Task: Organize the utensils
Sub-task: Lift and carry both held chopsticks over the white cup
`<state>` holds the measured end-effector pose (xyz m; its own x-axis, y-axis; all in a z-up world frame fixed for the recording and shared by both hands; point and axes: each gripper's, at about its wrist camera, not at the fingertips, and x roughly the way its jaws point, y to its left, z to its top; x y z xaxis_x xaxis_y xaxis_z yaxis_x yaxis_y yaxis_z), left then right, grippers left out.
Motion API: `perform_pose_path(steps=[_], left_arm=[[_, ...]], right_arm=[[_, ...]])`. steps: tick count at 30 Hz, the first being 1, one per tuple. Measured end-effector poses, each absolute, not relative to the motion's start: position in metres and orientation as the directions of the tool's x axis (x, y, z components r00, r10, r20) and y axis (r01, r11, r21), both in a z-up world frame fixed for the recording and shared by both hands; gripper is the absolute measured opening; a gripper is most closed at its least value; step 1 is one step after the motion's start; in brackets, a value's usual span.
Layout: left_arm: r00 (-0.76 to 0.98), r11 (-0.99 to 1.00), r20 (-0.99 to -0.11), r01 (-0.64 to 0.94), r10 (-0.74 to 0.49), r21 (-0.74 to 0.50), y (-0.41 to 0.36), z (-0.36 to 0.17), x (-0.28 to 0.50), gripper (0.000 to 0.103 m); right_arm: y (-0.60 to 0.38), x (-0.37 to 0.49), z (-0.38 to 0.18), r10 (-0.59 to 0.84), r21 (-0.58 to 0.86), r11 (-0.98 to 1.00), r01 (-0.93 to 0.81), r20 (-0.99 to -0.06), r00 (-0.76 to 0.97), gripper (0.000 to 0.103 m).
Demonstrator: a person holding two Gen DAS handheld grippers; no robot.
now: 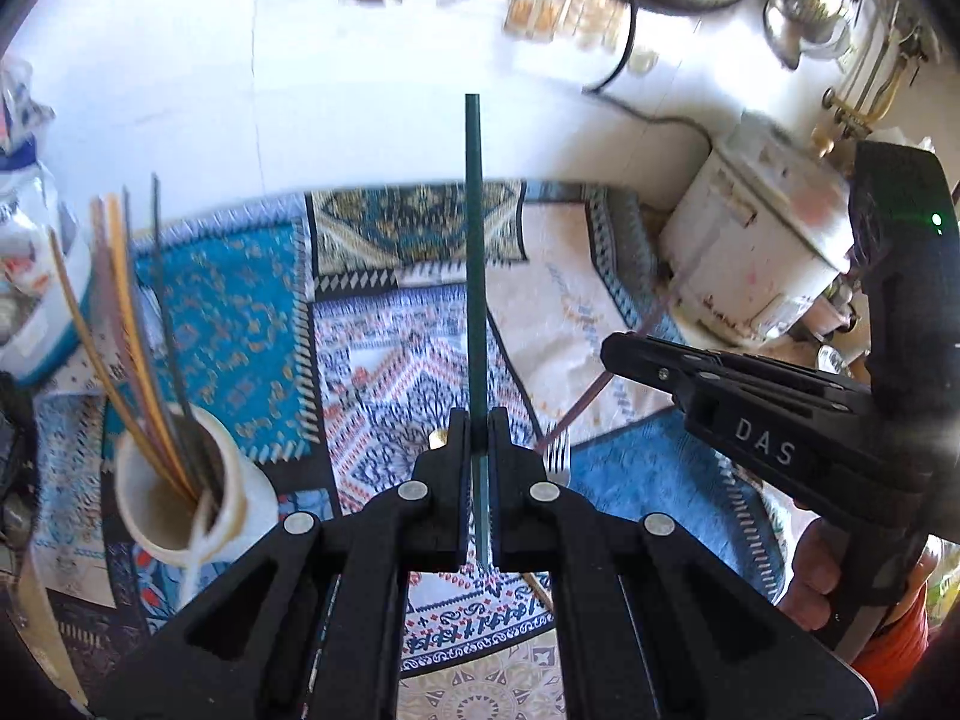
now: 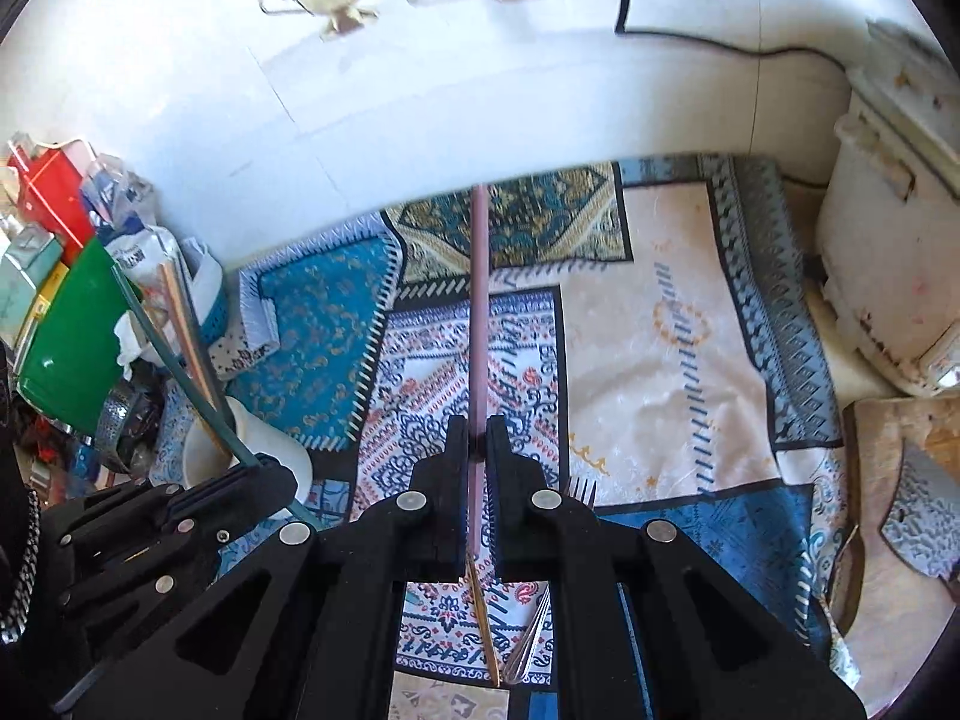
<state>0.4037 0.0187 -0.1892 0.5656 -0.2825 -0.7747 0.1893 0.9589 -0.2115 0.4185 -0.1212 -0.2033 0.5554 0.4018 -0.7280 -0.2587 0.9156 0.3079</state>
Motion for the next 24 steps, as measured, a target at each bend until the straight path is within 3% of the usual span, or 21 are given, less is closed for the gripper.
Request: perform_pose_path(steps=[14, 24], left_arm=[[0.721, 0.969, -0.649, 0.161, -0.244, -0.185, 0.049, -0.114, 0.387, 0.003], [0.791, 0.977, -0.584, 0.083, -0.185, -0.197, 0.093, -0.082, 0.37, 0.003]], right_arm=[[-0.098, 0.396, -0.111, 0.478, 0.283, 0.878, -0.386, -0.554, 0.681, 0.005], [-0.064, 0.384, -0.087, 0.558, 0.277, 0.828, -0.487, -0.495, 0.666, 0.005]])
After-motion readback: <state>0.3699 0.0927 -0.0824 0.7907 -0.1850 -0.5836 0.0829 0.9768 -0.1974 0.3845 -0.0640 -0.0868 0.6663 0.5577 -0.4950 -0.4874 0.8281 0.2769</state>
